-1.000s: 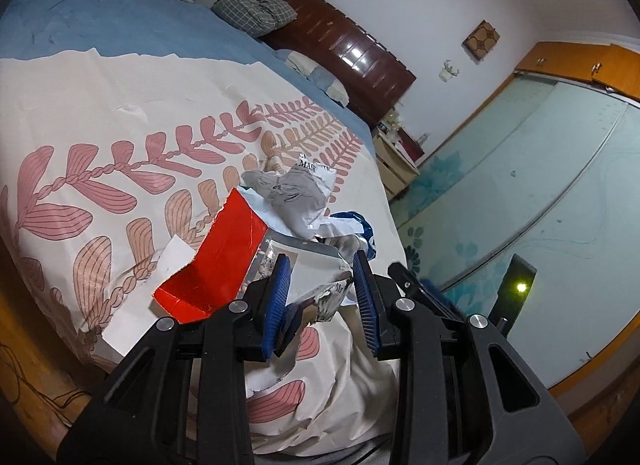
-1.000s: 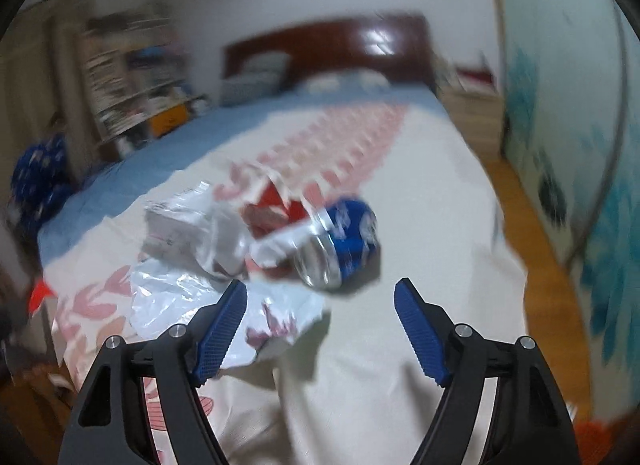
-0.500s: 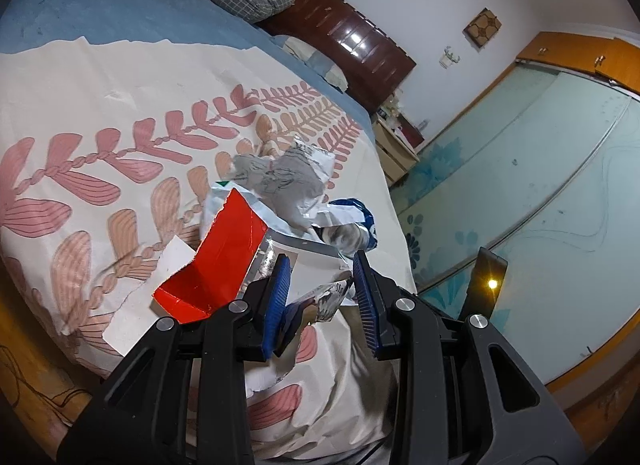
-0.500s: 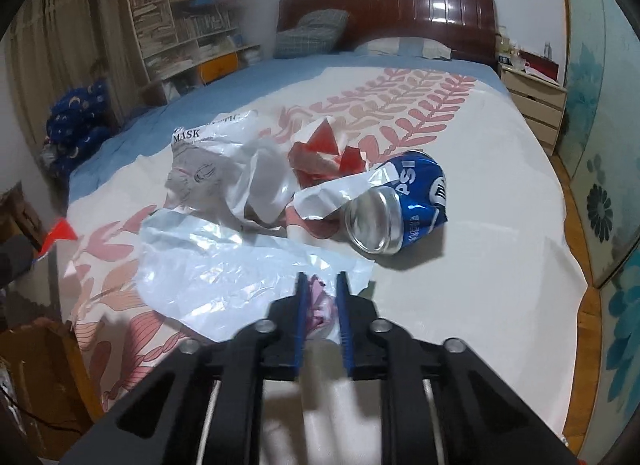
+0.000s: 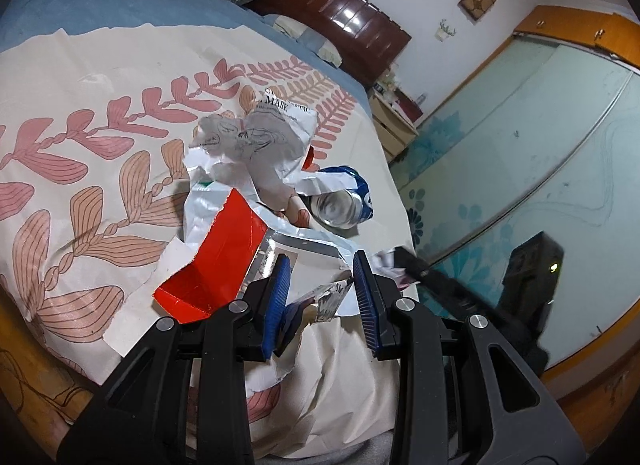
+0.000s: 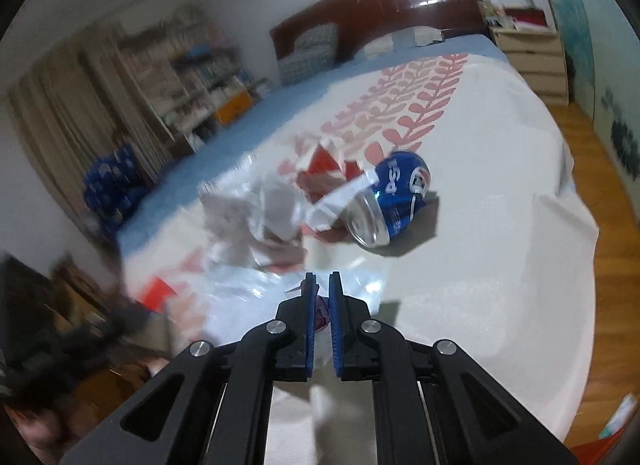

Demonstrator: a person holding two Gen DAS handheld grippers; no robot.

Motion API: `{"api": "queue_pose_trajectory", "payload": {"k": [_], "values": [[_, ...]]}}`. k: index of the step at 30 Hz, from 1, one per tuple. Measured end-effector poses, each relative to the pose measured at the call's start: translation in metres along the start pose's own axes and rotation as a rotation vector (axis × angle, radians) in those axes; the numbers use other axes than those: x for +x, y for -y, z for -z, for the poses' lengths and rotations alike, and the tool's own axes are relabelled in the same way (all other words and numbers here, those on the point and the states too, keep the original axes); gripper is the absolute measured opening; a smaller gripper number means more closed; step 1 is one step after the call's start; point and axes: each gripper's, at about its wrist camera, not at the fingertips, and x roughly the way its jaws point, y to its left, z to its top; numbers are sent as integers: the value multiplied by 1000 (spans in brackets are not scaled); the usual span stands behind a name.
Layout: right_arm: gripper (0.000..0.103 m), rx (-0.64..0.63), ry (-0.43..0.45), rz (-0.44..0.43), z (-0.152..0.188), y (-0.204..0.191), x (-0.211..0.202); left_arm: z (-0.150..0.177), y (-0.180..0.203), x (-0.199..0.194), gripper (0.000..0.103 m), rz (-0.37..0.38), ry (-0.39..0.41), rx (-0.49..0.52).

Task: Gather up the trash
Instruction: 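Carry the wrapper to the red wastebasket and open the left tool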

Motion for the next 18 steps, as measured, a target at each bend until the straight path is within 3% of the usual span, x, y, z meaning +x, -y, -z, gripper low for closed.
{"api": "queue_pose_trajectory", "payload": {"k": [6, 9, 12, 18], "values": [[8, 164, 1, -150, -6, 20, -13, 2, 6, 3, 33, -2, -8, 18], [8, 211, 7, -179, -8, 26, -22, 4, 9, 7, 33, -5, -12, 23], [8, 184, 35, -160, -17, 24, -51, 6, 18, 5, 33, -1, -17, 42], [8, 115, 116, -24, -36, 42, -173, 16, 73, -8, 33, -20, -17, 153]]}}
